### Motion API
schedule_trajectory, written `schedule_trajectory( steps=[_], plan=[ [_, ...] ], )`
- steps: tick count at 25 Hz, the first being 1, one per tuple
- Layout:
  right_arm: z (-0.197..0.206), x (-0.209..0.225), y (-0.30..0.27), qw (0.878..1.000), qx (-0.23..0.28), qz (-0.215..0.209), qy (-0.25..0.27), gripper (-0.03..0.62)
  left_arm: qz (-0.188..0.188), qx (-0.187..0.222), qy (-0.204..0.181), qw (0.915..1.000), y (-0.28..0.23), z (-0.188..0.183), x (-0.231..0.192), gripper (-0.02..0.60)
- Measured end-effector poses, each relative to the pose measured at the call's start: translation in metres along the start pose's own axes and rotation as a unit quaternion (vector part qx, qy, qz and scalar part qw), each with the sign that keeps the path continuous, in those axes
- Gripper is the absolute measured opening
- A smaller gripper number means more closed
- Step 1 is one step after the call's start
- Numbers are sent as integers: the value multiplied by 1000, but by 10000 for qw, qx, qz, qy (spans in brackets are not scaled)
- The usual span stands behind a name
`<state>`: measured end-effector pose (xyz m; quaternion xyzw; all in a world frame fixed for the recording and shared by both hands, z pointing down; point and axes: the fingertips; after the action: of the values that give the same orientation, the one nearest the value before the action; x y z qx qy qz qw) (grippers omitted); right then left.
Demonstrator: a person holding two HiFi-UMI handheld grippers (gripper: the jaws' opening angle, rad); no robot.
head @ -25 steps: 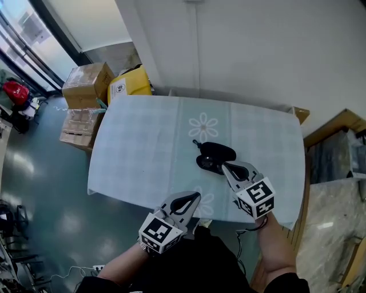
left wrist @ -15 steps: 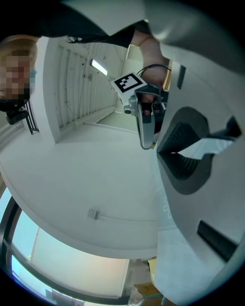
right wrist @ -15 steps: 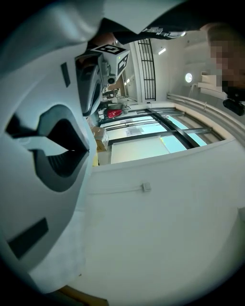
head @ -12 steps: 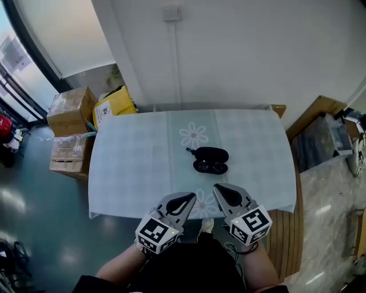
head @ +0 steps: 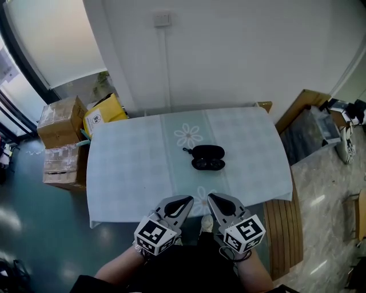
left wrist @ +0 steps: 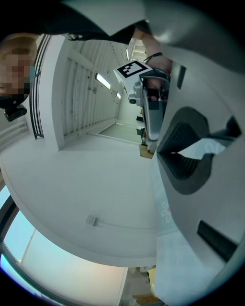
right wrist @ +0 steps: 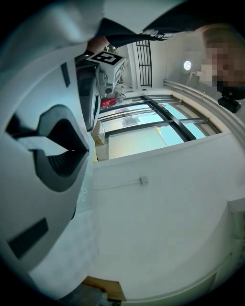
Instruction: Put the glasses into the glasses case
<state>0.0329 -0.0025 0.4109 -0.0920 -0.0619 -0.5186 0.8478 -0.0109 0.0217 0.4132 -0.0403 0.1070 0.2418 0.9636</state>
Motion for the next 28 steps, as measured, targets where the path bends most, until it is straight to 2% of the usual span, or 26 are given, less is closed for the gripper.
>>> schedule_trajectory(
  steps=[9, 20, 28],
  plan=[
    [15, -22, 2, 9999, -22, 154, -55, 23, 191, -86, 31, 9998, 17, 8, 1, 26],
    [18, -28, 9, 9993, 42, 363, -101, 23, 424, -176, -39, 9989, 22, 9, 7, 26],
    [16, -36, 13, 9992, 74, 381, -70, 23, 409, -138, -27, 9991, 30, 8, 9, 26]
  ],
)
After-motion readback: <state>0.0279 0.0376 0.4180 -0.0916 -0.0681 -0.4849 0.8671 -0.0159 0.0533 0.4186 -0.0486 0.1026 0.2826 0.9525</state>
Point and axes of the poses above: the fingertips, and each gripper's own axes: y backward along the fingers, x to its right, z out of its underside, and after that the axes turned 11 degrees about x, right-handed
